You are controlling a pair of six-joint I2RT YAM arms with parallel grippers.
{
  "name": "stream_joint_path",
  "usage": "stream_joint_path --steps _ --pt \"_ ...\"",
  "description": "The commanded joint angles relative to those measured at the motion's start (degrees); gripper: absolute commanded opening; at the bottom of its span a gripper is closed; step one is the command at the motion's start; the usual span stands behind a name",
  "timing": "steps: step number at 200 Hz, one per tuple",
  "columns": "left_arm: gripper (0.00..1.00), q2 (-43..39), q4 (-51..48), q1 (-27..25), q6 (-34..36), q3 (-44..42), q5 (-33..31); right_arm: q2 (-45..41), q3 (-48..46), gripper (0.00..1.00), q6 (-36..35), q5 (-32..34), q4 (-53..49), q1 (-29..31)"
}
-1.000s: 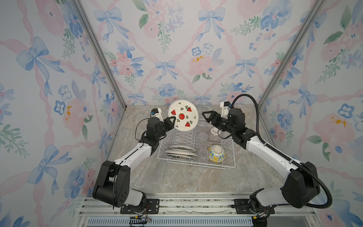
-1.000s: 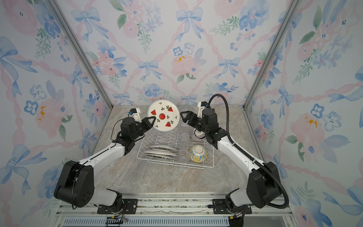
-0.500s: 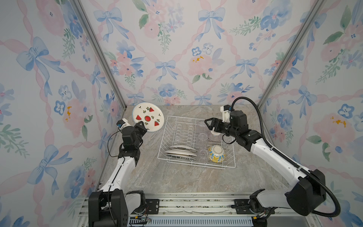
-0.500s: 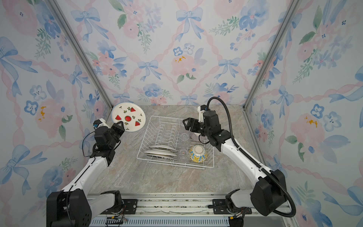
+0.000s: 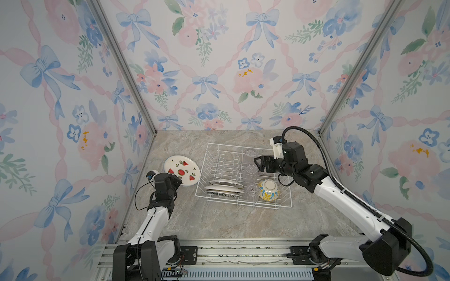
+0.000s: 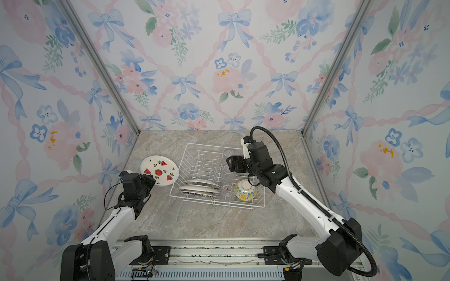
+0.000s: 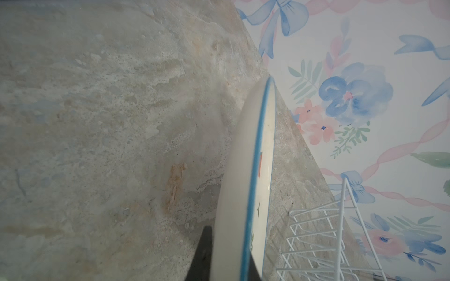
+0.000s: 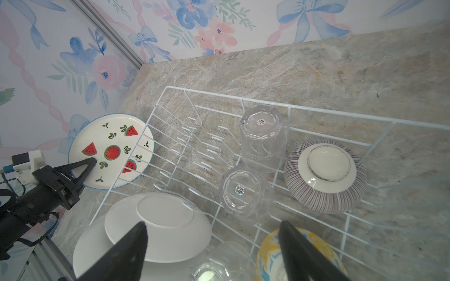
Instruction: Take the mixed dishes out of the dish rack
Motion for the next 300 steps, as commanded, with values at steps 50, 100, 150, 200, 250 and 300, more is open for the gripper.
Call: stream_joint_path --steps 50,100,150,200,250,300 --pt "0.0 1.95 6.42 1.63 -1.32 -1.43 2.22 0.46 -0.6 0.86 -1.46 0.75 -3.15 2.35" --pt "0.1 5.51 6.31 3.99 -0.26 -2.38 3.17 5.38 2.44 0.86 -2.62 1.3 -3.6 6.53" --pt "0.57 8.93 6.32 5.2 1.33 -3.21 2.93 8.88 3.61 0.85 -3.01 1.32 -2.55 8.43" --pt "0.95 9.53 6.17 6.17 3.51 -2.97 3.21 10.11 4.94 0.85 -2.67 1.94 -3.63 8.93" --pt "0.98 9.7 5.82 6.18 4.84 -3.29 2.81 10.0 4.0 0.85 -3.95 0.73 -4.49 9.5" --pt "0.98 5.73 4.14 5.65 4.86 -2.38 7.34 7.92 2.84 0.85 -10.16 -1.36 -6.09 11.58"
